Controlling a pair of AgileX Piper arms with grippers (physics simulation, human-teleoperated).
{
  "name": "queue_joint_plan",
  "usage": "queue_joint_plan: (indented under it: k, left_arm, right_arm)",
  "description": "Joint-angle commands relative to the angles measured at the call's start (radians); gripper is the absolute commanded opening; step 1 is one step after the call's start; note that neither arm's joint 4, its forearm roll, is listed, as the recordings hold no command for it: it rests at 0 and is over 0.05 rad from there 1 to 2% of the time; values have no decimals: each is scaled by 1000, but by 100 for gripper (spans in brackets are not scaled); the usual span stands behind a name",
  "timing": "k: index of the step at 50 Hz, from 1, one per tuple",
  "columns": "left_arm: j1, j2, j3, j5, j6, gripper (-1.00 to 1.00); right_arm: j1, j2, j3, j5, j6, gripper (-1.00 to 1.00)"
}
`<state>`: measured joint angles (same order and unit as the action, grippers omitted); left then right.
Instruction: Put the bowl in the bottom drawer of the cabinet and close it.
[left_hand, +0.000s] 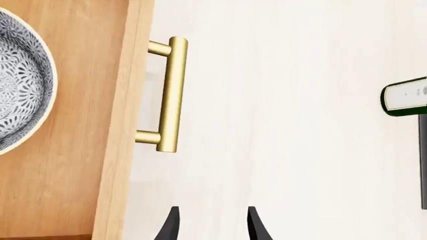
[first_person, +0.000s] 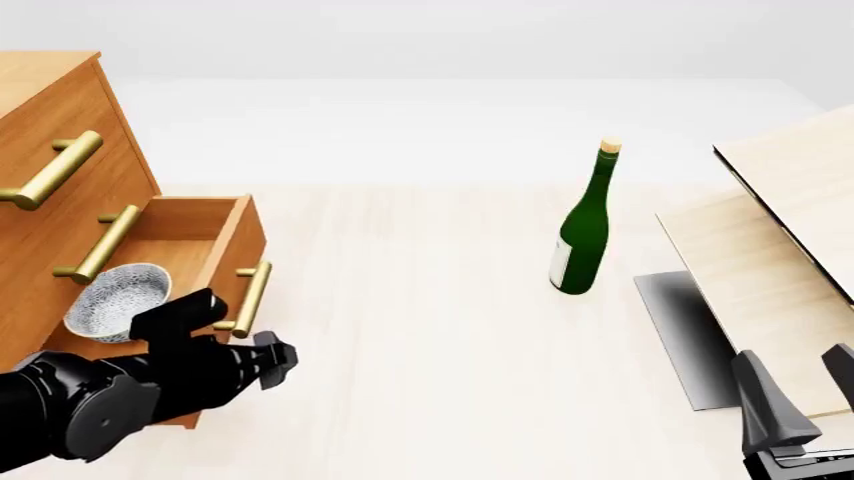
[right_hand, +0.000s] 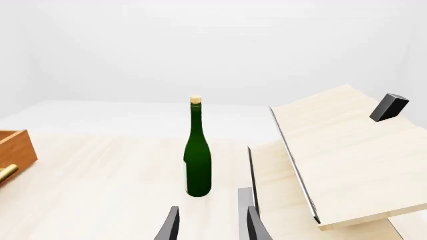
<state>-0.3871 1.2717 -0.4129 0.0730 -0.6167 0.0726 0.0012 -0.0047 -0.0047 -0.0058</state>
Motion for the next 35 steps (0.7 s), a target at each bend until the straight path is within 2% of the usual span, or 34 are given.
queue_joint_plan:
  k: [1,28,35]
  left_arm:
    - [96,-39,30,8,-4,100]
    - [198,-134,70,56,14,100]
    - [233,-107,77,34,9,100]
  right_arm:
    - [0,0,0,0,0,100]
    - [0,0,0,0,0,100]
    - [0,0,0,0,0,100]
